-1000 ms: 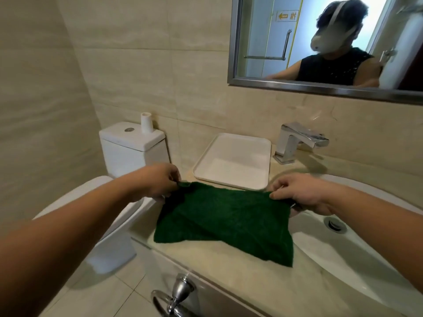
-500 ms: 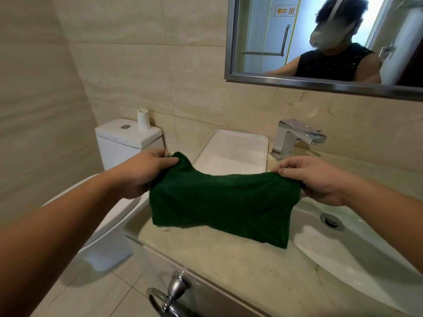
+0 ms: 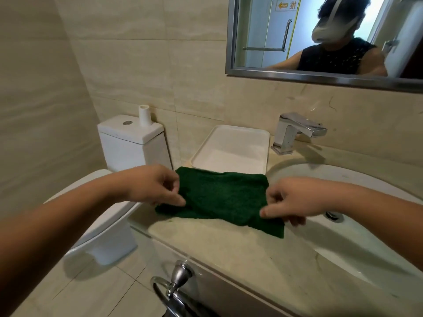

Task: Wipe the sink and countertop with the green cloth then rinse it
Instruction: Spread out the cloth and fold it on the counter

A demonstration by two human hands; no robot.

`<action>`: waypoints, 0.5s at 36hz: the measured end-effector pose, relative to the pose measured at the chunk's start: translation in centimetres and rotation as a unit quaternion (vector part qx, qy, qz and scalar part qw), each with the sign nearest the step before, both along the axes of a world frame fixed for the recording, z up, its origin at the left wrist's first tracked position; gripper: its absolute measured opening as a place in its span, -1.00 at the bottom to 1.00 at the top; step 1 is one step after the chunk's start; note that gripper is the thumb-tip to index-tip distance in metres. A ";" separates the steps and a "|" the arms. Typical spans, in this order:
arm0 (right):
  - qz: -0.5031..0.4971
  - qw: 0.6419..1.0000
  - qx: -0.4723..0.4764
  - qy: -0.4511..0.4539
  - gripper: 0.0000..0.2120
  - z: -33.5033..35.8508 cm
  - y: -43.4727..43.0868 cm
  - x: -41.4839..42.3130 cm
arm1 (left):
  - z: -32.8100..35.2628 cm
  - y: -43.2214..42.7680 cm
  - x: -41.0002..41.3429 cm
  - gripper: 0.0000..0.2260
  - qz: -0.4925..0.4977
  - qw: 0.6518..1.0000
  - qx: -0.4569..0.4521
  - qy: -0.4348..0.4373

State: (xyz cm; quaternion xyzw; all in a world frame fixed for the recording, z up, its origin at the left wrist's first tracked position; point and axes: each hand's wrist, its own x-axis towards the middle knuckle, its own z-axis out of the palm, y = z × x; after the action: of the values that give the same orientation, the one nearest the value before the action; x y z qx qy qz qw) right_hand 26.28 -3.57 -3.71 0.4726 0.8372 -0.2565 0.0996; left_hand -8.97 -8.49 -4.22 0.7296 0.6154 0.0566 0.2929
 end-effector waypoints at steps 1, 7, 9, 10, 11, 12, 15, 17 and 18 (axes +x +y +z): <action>0.017 0.999 -0.014 -0.026 -0.56 -0.1 -0.6 -0.2 | -0.2 -0.5 0.3 -0.77 -0.030 0.999 -0.014 0.040; 0.036 0.999 -0.007 -0.014 -0.61 -0.7 -0.6 -0.4 | -1.3 -1.2 1.5 -0.88 -0.109 0.968 0.051 0.218; 0.036 0.999 -0.029 0.004 -0.67 -0.8 -0.6 -0.1 | -1.4 -1.2 1.3 -0.86 -0.123 0.964 0.062 0.226; 0.038 0.999 -0.032 0.007 -0.69 -0.8 -0.6 0.0 | -1.4 -1.1 1.1 -0.85 -0.128 0.963 0.063 0.230; 0.040 0.999 -0.031 0.005 -0.70 -0.8 -0.6 0.2 | -1.4 -1.1 1.1 -0.84 -0.132 0.961 0.064 0.237; 0.040 0.999 -0.032 0.002 -0.71 -0.8 -0.6 0.4 | -1.4 -1.1 1.0 -0.84 -0.136 0.957 0.065 0.246; 0.035 0.998 -0.057 -0.004 -0.72 -0.5 -0.4 1.4 | -1.2 -1.2 1.1 -0.86 -0.150 0.943 0.064 0.290; 0.027 0.995 -0.092 -0.016 -0.73 -0.5 -0.4 2.1 | -1.0 -1.4 1.3 -0.87 -0.159 0.931 0.055 0.324; 0.017 0.993 -0.118 -0.019 -0.73 -0.5 -0.4 2.4 | -0.9 -1.5 1.4 -0.87 -0.165 0.926 0.047 0.338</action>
State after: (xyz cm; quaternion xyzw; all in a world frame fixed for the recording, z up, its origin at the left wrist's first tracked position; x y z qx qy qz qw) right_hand 28.67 -3.98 -4.19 0.4478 0.8072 -0.3424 0.1751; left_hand -7.59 -9.96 -5.15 0.8098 0.5453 -0.2133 0.0383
